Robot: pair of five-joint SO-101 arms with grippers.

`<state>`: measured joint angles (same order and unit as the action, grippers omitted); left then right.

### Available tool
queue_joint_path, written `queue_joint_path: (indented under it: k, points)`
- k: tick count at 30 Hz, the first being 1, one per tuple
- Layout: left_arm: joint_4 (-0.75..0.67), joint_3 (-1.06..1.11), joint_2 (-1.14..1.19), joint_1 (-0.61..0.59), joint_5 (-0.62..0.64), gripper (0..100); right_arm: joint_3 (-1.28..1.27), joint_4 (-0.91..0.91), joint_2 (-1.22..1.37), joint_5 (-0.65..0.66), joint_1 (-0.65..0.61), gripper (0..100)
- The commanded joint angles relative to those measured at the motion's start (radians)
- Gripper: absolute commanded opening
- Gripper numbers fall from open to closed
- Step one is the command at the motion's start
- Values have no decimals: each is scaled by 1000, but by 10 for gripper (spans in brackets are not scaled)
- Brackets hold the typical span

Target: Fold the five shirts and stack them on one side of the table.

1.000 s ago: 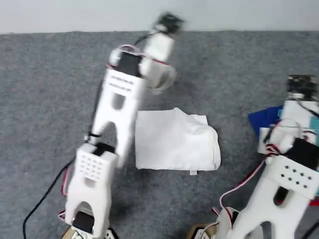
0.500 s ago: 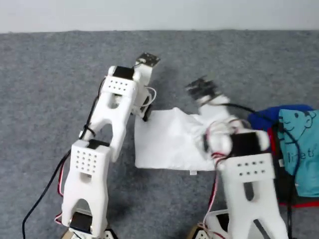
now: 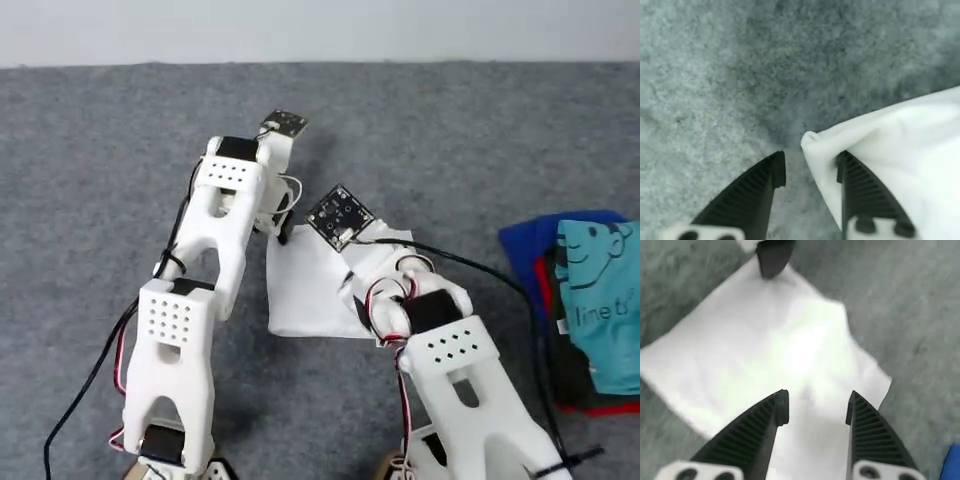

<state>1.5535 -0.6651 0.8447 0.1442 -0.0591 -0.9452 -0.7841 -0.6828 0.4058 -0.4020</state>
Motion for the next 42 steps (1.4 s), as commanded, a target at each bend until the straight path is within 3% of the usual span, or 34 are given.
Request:
queue_joint_path:
  k: [1, 5, 10, 23, 26, 33, 37, 42]
  points:
    - [31, -4, -123, 17, -2, 169, -2, 140, 97, 5, 38, 197]
    - [60, -1, -181, 21, -5, 169, 61, 274, 328, 5, 88, 197]
    - [72, 4, -193, 21, -5, 169, 319, 286, 578, 6, 176, 197]
    - [72, 5, -193, 17, -5, 169, 743, 124, 823, 12, 239, 197]
    - [72, 5, -193, 12, -5, 169, 807, 5, 791, 12, 280, 197]
    - [147, -30, -206, -14, -5, 169, 914, -559, 653, 2, 311, 202]
    - [155, -31, -212, -12, -5, 169, 890, -673, 651, -114, 311, 202]
    - [155, -25, -210, -14, -5, 169, 879, -768, 619, -155, 309, 197]
